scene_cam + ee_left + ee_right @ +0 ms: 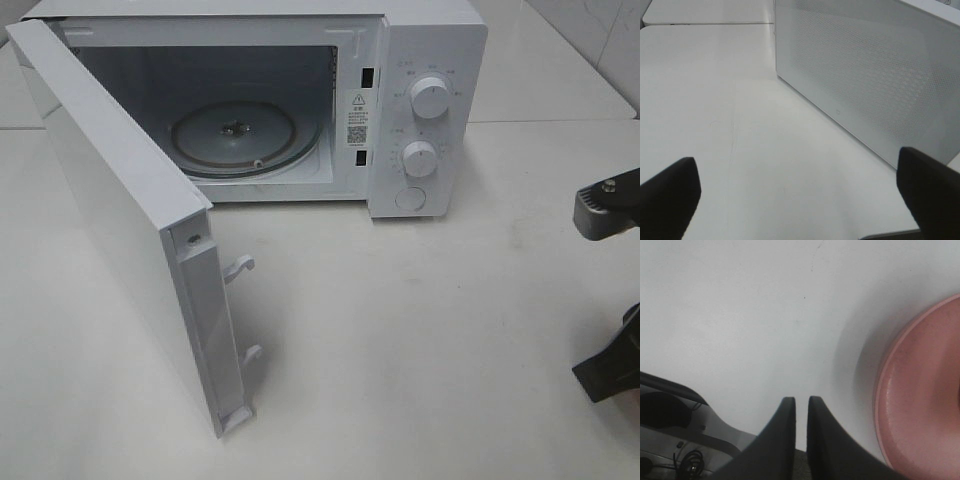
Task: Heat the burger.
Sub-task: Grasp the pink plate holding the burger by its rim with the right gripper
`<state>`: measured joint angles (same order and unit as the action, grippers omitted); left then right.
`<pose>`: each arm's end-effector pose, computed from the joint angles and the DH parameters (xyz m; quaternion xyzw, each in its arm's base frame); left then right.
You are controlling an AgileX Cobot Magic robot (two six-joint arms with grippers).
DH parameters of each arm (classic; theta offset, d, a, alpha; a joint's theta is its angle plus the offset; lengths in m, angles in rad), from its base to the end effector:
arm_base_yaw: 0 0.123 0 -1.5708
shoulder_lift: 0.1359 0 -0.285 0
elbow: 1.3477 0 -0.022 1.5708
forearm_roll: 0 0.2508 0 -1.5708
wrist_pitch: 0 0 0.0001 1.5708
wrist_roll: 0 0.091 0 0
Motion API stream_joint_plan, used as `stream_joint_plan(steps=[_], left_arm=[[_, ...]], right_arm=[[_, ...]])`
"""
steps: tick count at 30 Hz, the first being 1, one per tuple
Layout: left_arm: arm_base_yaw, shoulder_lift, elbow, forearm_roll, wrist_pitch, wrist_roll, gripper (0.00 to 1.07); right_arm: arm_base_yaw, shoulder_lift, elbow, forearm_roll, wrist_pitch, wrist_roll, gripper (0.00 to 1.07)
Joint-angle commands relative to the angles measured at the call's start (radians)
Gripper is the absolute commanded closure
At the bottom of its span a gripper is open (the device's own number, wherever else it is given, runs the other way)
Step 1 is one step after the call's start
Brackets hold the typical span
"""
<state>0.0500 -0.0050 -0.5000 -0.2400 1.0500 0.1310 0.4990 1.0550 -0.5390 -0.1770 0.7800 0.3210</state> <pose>-0.0055 -0.0191 0.2800 0.0384 0.8421 -0.0718 0.5331 0.1495 0.0686 0.2192 -0.1375 0.9714 0.0050 0.1933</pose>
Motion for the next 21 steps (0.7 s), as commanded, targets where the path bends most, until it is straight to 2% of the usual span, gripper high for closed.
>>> stream_joint_plan(steps=[1, 5, 9, 10, 11, 12, 13, 14, 15, 16, 19, 20, 21], left_arm=[[0.002, -0.007, 0.001, 0.0, -0.014, -0.002, 0.07], [0.002, -0.007, 0.001, 0.0, -0.014, -0.002, 0.07], [0.002, -0.007, 0.001, 0.0, -0.014, -0.002, 0.07], [0.002, -0.007, 0.001, 0.0, -0.014, -0.002, 0.07], [0.002, -0.007, 0.001, 0.0, -0.014, -0.002, 0.07], [0.002, -0.007, 0.001, 0.0, -0.014, -0.002, 0.07], [0.002, -0.007, 0.001, 0.0, -0.014, -0.002, 0.07], [0.002, -0.007, 0.001, 0.0, -0.014, -0.002, 0.07], [0.002, -0.007, 0.001, 0.0, -0.014, -0.002, 0.07], [0.002, -0.007, 0.001, 0.0, -0.014, -0.002, 0.07], [0.002, -0.007, 0.001, 0.0, -0.014, -0.002, 0.07], [0.002, -0.007, 0.001, 0.0, -0.014, -0.002, 0.07], [0.002, -0.007, 0.001, 0.0, -0.014, -0.002, 0.07]], right_arm=[[-0.007, -0.006, 0.0, 0.003, 0.01, -0.046, 0.96], [-0.007, -0.006, 0.0, 0.004, 0.01, -0.064, 0.95], [-0.007, -0.006, 0.0, 0.012, 0.01, -0.095, 0.88], [-0.007, -0.006, 0.0, 0.014, 0.009, -0.095, 0.79], [-0.007, -0.006, 0.0, 0.014, 0.009, -0.095, 0.79], [-0.007, -0.006, 0.0, 0.016, 0.009, -0.095, 0.71], [-0.007, -0.006, 0.0, 0.022, 0.009, -0.095, 0.57], [-0.007, -0.006, 0.0, 0.022, 0.009, -0.095, 0.57], [-0.007, -0.006, 0.0, 0.023, 0.009, -0.095, 0.5], [-0.007, -0.006, 0.0, 0.023, 0.009, -0.095, 0.34], [-0.007, -0.006, 0.0, 0.023, 0.009, -0.095, 0.28], [-0.007, -0.006, 0.0, 0.029, 0.009, -0.094, 0.17], [-0.007, -0.006, 0.0, 0.03, 0.009, -0.093, 0.14]])
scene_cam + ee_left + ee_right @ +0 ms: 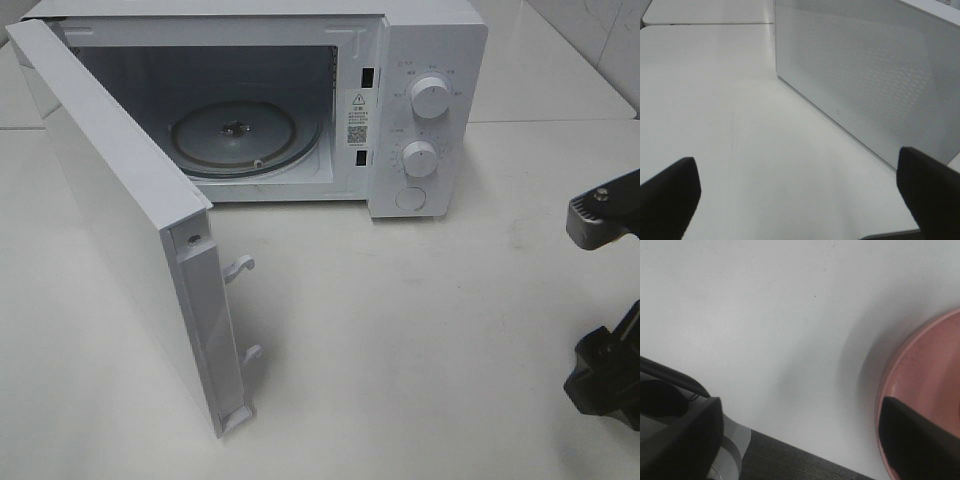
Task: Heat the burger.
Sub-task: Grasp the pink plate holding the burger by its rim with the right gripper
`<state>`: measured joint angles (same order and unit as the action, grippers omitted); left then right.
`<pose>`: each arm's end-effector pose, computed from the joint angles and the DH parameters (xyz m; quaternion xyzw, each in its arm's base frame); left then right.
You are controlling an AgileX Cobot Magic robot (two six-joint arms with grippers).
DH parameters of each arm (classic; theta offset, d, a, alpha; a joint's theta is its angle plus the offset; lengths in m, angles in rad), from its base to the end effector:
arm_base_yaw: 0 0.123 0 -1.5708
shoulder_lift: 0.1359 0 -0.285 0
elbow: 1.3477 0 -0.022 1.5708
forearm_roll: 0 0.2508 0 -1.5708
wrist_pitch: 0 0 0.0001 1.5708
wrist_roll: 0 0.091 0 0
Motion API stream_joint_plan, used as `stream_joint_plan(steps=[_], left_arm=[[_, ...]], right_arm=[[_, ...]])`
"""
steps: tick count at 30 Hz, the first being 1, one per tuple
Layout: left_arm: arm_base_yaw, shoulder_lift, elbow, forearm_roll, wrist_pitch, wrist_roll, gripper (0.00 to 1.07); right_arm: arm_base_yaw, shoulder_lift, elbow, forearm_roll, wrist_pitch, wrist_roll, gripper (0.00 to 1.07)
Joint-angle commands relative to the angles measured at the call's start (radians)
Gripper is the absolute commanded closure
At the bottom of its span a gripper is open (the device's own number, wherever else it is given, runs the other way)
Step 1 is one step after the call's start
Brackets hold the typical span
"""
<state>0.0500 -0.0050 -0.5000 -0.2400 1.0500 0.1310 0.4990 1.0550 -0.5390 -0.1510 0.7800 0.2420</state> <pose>-0.0055 -0.0191 0.2800 0.0384 0.8421 -0.0718 0.5331 0.1486 0.0700 0.2189 -0.1685 0.9672 0.0074 0.1897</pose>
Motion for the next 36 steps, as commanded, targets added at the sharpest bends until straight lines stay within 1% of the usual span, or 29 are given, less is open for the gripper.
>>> stream_joint_plan(steps=[1, 4, 5, 6, 9, 11, 12, 13, 14, 15, 16, 17, 19, 20, 21, 22, 24, 31, 36], left_arm=[[0.002, -0.007, 0.001, 0.0, -0.014, -0.002, 0.07], [0.002, -0.007, 0.001, 0.0, -0.014, -0.002, 0.07], [0.002, -0.007, 0.001, 0.0, -0.014, -0.002, 0.07], [0.002, -0.007, 0.001, 0.0, -0.014, -0.002, 0.07], [0.002, -0.007, 0.001, 0.0, -0.014, -0.002, 0.07], [0.002, -0.007, 0.001, 0.0, -0.014, -0.002, 0.07], [0.002, -0.007, 0.001, 0.0, -0.014, -0.002, 0.07], [0.002, -0.007, 0.001, 0.0, -0.014, -0.002, 0.07], [0.002, -0.007, 0.001, 0.0, -0.014, -0.002, 0.07], [0.002, -0.007, 0.001, 0.0, -0.014, -0.002, 0.07], [0.002, -0.007, 0.001, 0.0, -0.014, -0.002, 0.07], [0.002, -0.007, 0.001, 0.0, -0.014, -0.002, 0.07], [0.002, -0.007, 0.001, 0.0, -0.014, -0.002, 0.07], [0.002, -0.007, 0.001, 0.0, -0.014, -0.002, 0.07], [0.002, -0.007, 0.001, 0.0, -0.014, -0.002, 0.07], [0.002, -0.007, 0.001, 0.0, -0.014, -0.002, 0.07], [0.002, -0.007, 0.001, 0.0, -0.014, -0.002, 0.07], [0.002, -0.007, 0.001, 0.0, -0.014, -0.002, 0.07], [0.002, -0.007, 0.001, 0.0, -0.014, -0.002, 0.07]], right_arm=[[-0.007, -0.006, 0.0, 0.004, 0.009, -0.014, 0.14], [-0.013, -0.006, -0.01, 0.003, 0.012, -0.014, 0.15], [-0.028, -0.006, -0.016, 0.005, 0.012, -0.014, 0.15], [-0.07, -0.006, -0.026, 0.011, 0.014, -0.022, 0.16], [-0.097, -0.006, -0.027, 0.014, 0.014, -0.038, 0.17], [-0.211, -0.006, -0.028, 0.049, 0.015, -0.126, 0.18], [-0.211, -0.006, -0.028, 0.049, 0.015, -0.126, 0.18], [-0.24, -0.006, -0.028, 0.059, 0.015, -0.144, 0.18], [-0.289, -0.006, -0.028, 0.071, 0.015, -0.166, 0.19], [-0.289, -0.006, -0.028, 0.071, 0.015, -0.166, 0.19], [-0.31, -0.006, -0.028, 0.075, 0.012, -0.176, 0.19], [-0.357, -0.006, -0.028, 0.089, 0.002, -0.184, 0.19], [-0.373, -0.003, -0.028, 0.094, -0.004, -0.184, 0.19], [-0.411, 0.007, -0.028, 0.106, -0.018, -0.187, 0.2], [-0.411, 0.007, -0.028, 0.106, -0.018, -0.187, 0.2], [-0.442, 0.028, -0.028, 0.111, -0.024, -0.187, 0.2], [-0.451, 0.042, -0.028, 0.114, -0.03, -0.187, 0.21], [-0.527, 0.2, -0.035, 0.131, -0.109, -0.186, 0.23], [-0.531, 0.269, -0.035, 0.126, -0.161, -0.186, 0.24]])
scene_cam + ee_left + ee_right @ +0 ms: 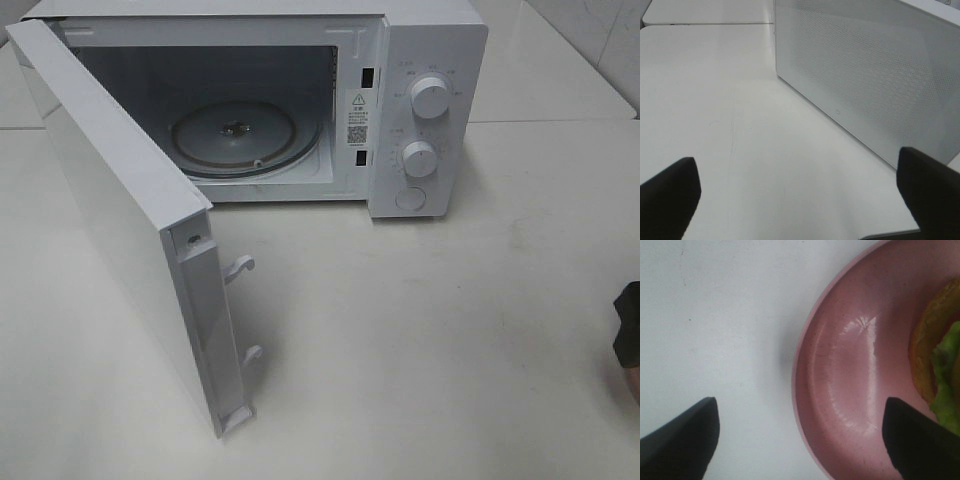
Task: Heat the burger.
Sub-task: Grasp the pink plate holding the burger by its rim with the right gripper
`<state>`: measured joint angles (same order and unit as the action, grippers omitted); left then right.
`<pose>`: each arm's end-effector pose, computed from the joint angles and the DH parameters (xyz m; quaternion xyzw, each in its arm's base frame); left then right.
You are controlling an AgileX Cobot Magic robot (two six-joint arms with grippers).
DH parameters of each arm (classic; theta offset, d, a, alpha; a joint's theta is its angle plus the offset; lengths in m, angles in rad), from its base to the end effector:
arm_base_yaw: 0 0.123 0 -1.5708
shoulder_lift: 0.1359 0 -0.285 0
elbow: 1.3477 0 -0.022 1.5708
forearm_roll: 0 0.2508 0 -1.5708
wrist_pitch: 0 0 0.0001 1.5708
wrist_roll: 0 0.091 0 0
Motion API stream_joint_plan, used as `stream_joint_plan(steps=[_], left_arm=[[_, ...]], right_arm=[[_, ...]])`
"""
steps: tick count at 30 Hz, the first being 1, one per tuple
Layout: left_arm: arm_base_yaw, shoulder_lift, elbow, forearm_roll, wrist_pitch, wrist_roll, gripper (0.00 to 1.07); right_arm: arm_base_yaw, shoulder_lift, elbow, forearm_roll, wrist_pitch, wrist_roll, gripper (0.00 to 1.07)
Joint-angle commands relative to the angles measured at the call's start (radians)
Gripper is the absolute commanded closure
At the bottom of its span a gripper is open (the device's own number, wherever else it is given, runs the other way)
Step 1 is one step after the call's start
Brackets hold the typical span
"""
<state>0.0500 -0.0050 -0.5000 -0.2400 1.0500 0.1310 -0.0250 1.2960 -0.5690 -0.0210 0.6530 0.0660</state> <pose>-0.0055 -0.0191 0.2800 0.0384 0.8421 -0.0718 0.5331 0.1997 -0.0062 0.1856 0.0377 0.9896 -0.0046 0.1387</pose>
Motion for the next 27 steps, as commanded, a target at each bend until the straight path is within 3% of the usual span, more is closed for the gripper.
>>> stream_joint_plan(steps=[1, 20, 27], left_arm=[[0.002, -0.007, 0.001, 0.0, -0.014, -0.002, 0.07], [0.002, -0.007, 0.001, 0.0, -0.014, -0.002, 0.07], [0.002, -0.007, 0.001, 0.0, -0.014, -0.002, 0.07]], right_arm=[[-0.007, 0.028, -0.005, -0.004, -0.034, -0.01, 0.24], [-0.01, 0.266, -0.005, -0.056, -0.207, 0.045, 0.26], [-0.051, 0.33, -0.005, -0.093, -0.235, 0.045, 0.29]])
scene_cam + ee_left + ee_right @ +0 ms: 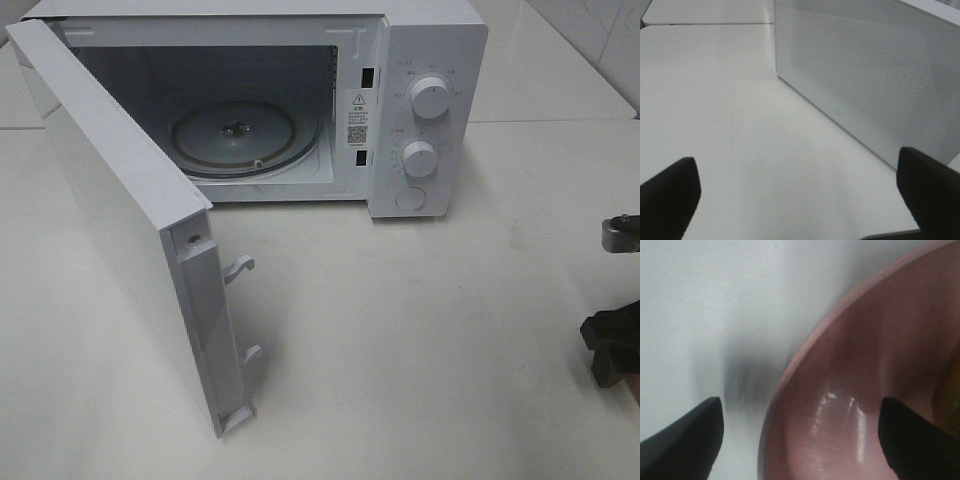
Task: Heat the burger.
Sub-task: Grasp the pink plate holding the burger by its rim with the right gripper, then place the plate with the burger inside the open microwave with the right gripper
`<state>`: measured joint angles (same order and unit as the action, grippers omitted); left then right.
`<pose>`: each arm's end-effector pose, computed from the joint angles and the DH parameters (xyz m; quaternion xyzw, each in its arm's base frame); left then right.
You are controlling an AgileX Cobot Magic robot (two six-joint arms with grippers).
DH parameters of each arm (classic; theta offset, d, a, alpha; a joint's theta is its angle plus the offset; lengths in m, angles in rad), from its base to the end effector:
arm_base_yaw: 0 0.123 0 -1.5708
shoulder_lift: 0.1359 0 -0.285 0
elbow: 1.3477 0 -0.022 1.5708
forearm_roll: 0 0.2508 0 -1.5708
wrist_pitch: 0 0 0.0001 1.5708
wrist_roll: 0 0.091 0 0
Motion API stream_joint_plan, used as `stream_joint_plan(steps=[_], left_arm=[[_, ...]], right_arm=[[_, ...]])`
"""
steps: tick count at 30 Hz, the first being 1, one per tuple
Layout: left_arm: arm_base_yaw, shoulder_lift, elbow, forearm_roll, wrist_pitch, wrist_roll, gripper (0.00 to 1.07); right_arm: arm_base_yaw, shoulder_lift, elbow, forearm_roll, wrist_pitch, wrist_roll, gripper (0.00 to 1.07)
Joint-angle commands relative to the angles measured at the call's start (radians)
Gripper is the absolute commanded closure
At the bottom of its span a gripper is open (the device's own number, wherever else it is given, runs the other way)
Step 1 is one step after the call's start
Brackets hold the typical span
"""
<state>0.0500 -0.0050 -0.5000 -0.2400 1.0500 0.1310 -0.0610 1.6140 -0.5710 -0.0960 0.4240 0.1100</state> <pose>-0.0055 -0.0191 0.2800 0.0384 0.8421 -0.0718 0.5331 0.2301 -0.0177 0.1220 0.0434 0.9942 -0.0215 0.0958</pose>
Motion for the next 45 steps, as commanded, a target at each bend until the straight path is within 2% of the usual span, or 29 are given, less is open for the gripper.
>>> stream_joint_plan(steps=[1, 4, 6, 10, 11, 12, 15, 17, 20, 21, 22, 28, 30, 34, 45], left_arm=[[0.002, -0.007, 0.001, 0.0, -0.014, -0.002, 0.07], [0.002, -0.007, 0.001, 0.0, -0.014, -0.002, 0.07], [0.002, -0.007, 0.001, 0.0, -0.014, -0.002, 0.07], [0.002, -0.007, 0.001, 0.0, -0.014, -0.002, 0.07], [0.002, -0.007, 0.001, 0.0, -0.014, -0.002, 0.07], [0.002, -0.007, 0.001, 0.0, -0.014, -0.002, 0.07], [0.002, -0.007, 0.001, 0.0, -0.014, -0.002, 0.07], [0.002, -0.007, 0.001, 0.0, -0.014, -0.002, 0.07], [0.002, -0.007, 0.001, 0.0, -0.014, -0.002, 0.07], [0.002, -0.007, 0.001, 0.0, -0.014, -0.002, 0.07], [0.002, -0.007, 0.001, 0.0, -0.014, -0.002, 0.07], [0.002, -0.007, 0.001, 0.0, -0.014, -0.002, 0.07], [0.002, -0.007, 0.001, 0.0, -0.014, -0.002, 0.07], [0.002, -0.007, 0.001, 0.0, -0.014, -0.002, 0.07], [0.002, -0.007, 0.001, 0.0, -0.014, -0.002, 0.07]], right_arm=[[-0.015, 0.02, -0.003, -0.018, -0.009, 0.002, 0.32], [-0.015, 0.024, -0.003, -0.018, -0.014, 0.002, 0.34], [-0.015, 0.043, -0.003, -0.011, -0.021, 0.002, 0.41], [-0.015, 0.055, -0.003, -0.006, -0.02, 0.002, 0.45], [-0.015, 0.055, -0.003, -0.004, -0.02, 0.003, 0.49], [-0.015, 0.055, -0.003, -0.002, -0.018, 0.003, 0.57], [-0.015, 0.055, -0.003, -0.002, -0.012, 0.006, 0.62], [-0.014, 0.055, -0.003, 0.0, 0.013, 0.006, 0.88], [-0.014, 0.055, -0.003, 0.0, 0.019, 0.005, 0.95], [-0.014, 0.055, -0.003, 0.0, 0.031, 0.004, 1.05], [-0.014, 0.055, -0.003, 0.001, 0.038, 0.003, 1.07], [0.001, 0.046, -0.003, 0.008, 0.049, 0.005, 1.07], [0.044, 0.027, -0.003, 0.0, 0.055, 0.017, 1.07], [0.073, 0.019, -0.003, -0.018, 0.079, 0.044, 1.07], [0.164, -0.068, -0.003, -0.217, 0.16, 0.239, 1.07]])
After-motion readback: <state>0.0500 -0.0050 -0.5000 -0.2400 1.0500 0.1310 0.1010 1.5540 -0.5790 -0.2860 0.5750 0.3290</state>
